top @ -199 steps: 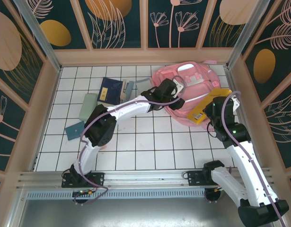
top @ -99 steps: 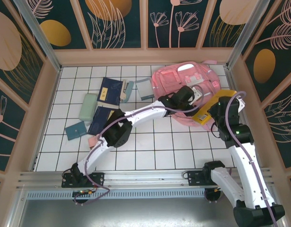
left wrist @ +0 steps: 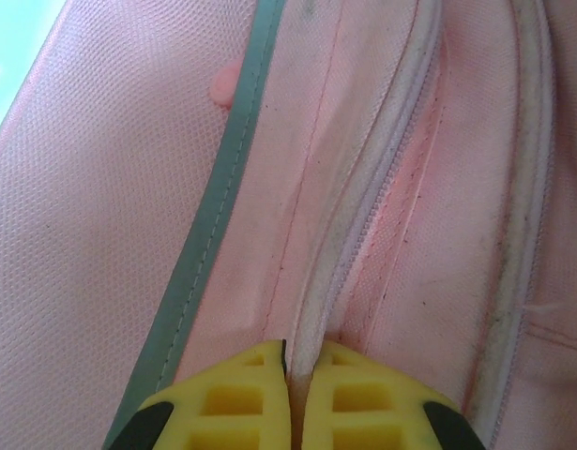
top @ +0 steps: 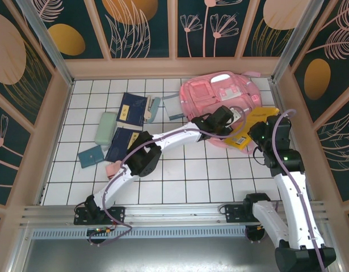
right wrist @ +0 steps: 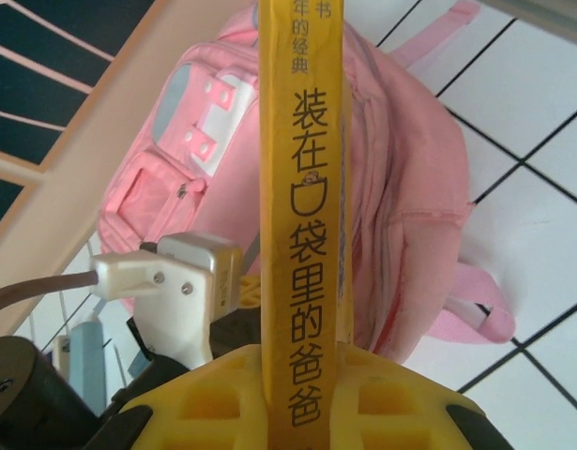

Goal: Pack the student bag

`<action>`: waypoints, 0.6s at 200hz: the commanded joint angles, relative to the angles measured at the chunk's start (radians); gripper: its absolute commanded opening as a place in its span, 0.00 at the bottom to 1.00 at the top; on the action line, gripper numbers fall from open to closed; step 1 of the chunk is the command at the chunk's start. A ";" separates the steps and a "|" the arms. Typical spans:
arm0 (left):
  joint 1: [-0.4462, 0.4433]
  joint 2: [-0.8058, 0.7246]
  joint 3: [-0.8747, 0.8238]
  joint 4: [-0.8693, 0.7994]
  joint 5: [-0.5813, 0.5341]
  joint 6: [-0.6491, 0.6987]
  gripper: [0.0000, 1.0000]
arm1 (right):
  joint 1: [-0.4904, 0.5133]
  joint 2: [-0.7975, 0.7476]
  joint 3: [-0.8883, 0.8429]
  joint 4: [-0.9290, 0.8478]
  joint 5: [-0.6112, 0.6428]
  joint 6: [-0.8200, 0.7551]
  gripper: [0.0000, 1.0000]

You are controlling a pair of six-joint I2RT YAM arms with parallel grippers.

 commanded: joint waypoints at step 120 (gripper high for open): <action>0.154 -0.210 0.157 -0.043 0.164 -0.220 0.00 | -0.067 -0.041 -0.079 0.289 -0.150 0.065 0.00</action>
